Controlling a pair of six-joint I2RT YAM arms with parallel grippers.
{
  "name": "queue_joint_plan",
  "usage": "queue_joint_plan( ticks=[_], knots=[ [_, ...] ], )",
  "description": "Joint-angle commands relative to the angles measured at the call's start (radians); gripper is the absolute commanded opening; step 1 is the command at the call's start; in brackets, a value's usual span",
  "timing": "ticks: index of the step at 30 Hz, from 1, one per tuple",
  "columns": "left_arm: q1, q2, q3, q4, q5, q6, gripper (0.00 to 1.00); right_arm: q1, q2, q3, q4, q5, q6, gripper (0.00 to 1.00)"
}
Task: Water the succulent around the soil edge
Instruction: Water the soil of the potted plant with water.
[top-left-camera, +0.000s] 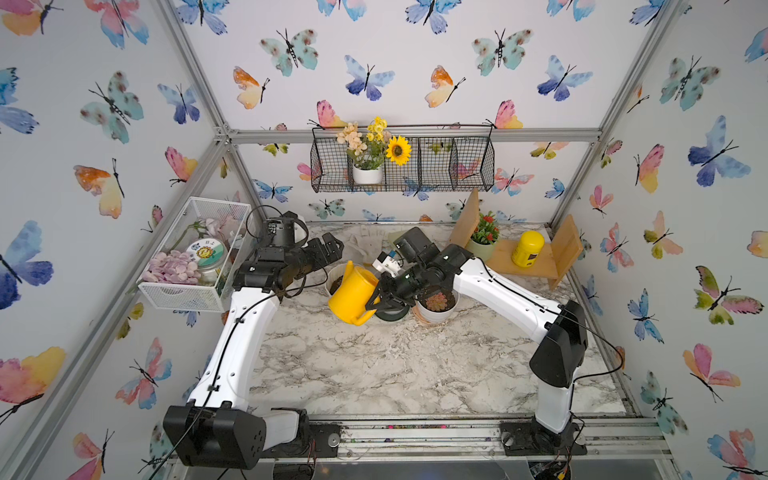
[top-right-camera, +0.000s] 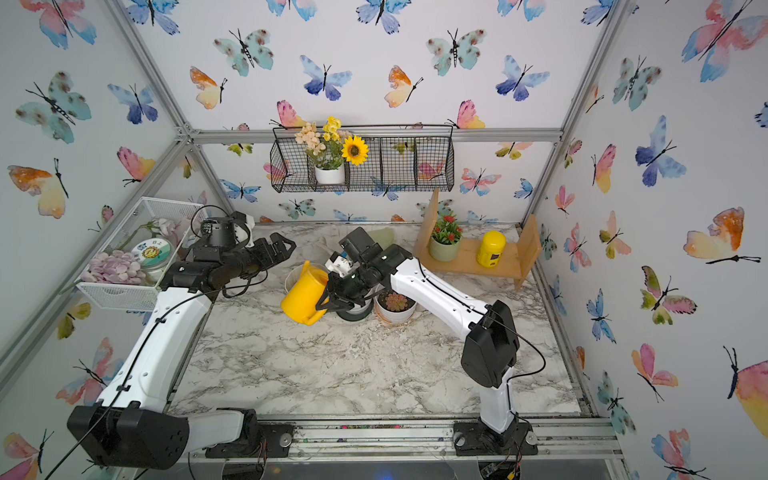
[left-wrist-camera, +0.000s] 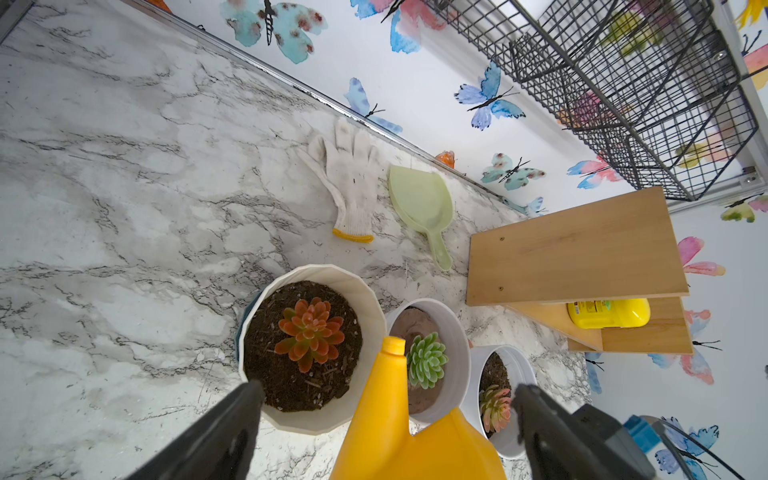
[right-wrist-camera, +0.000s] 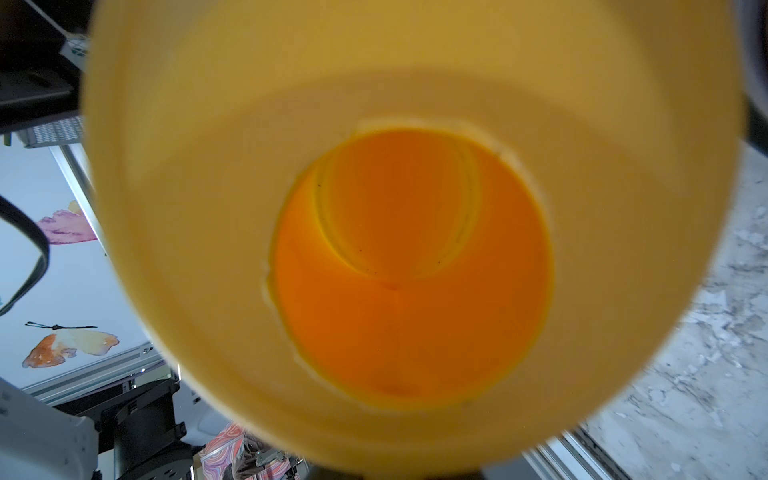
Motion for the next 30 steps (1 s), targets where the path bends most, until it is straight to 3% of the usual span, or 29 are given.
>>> queue_joint_plan(
  ticks=[1,10,24,30],
  knots=[
    [-0.006,-0.039,-0.002,-0.019,-0.026,-0.004,0.99,-0.004,-0.049,-0.027,0.038,-0.056,0.01,0.01],
    [-0.008,-0.094,-0.061,-0.033,-0.027,-0.007,0.99,0.001,-0.058,-0.067,-0.046,-0.089,-0.019,0.01],
    [-0.003,-0.138,-0.13,-0.025,-0.056,-0.003,0.99,0.056,0.083,0.13,-0.226,-0.078,-0.072,0.01],
    [0.079,-0.133,-0.148,0.005,-0.009,-0.007,0.99,0.071,0.126,0.19,-0.261,-0.082,-0.072,0.01]
  ],
)
